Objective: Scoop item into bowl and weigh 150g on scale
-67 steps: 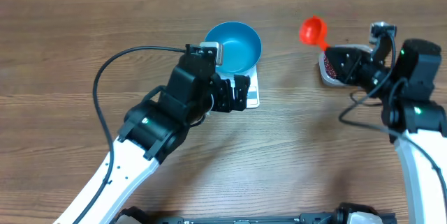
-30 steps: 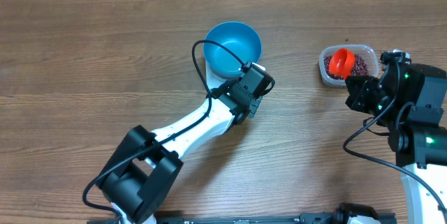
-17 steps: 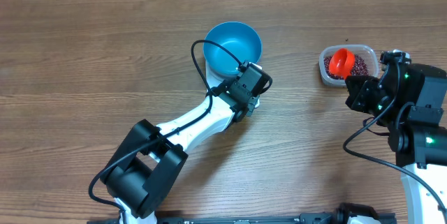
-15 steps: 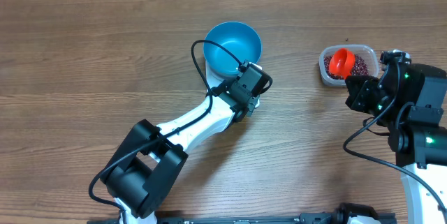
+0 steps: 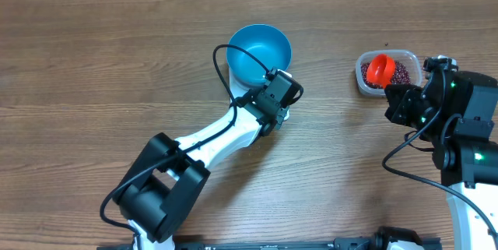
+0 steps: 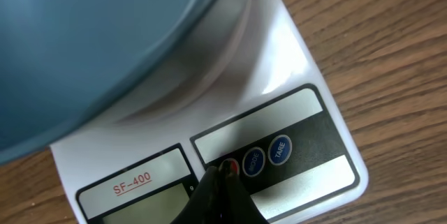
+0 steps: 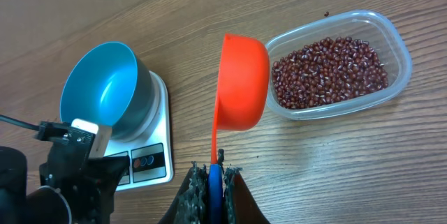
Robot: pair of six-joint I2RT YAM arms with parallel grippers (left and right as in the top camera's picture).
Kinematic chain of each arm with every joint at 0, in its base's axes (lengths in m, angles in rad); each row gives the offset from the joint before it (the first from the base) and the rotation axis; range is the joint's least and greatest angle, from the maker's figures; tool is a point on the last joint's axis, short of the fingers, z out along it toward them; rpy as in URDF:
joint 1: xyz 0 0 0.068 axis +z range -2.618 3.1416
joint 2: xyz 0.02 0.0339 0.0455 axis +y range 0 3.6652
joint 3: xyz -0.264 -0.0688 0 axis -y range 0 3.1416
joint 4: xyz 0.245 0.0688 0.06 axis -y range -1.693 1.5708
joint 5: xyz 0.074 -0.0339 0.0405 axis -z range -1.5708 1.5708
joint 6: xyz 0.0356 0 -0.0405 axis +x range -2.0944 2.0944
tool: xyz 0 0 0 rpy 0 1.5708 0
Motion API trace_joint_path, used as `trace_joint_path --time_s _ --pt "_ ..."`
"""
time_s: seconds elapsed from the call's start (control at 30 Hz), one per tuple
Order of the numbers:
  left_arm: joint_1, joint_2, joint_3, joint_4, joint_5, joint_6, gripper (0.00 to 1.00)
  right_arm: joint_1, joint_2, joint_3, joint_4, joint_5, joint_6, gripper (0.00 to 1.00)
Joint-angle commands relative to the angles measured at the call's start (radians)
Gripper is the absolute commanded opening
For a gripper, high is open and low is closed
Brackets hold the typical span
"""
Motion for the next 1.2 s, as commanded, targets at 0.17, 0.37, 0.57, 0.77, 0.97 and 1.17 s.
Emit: trace_joint_path --time_s 0.17,0.37,0.57,0.77,0.97,1.17 --pt "0.010 0.068 0.005 0.010 -0.011 0.023 0.04 -0.004 -0.002 0.022 -0.002 0.006 -0.005 0.04" --pt "0.011 0.068 0.005 0.025 -0.011 0.023 0.04 -0.004 -0.002 0.022 -0.002 0.006 -0.005 0.04" --pt "0.011 0.070 0.005 0.027 -0.011 0.022 0.04 -0.004 -0.002 0.022 -0.002 0.006 -0.005 0.04" --pt "0.011 0.087 0.005 0.026 -0.011 0.023 0.04 -0.004 -0.002 0.022 -0.002 0.006 -0.005 0.04" --pt "0.011 0.093 0.005 0.026 -0.011 0.023 0.04 -0.004 -0.002 0.022 -0.001 0.006 -0.005 0.04" --pt "0.011 0.095 0.005 0.022 -0.010 0.022 0.04 -0.004 -0.002 0.022 -0.001 0.006 -0.005 0.04"
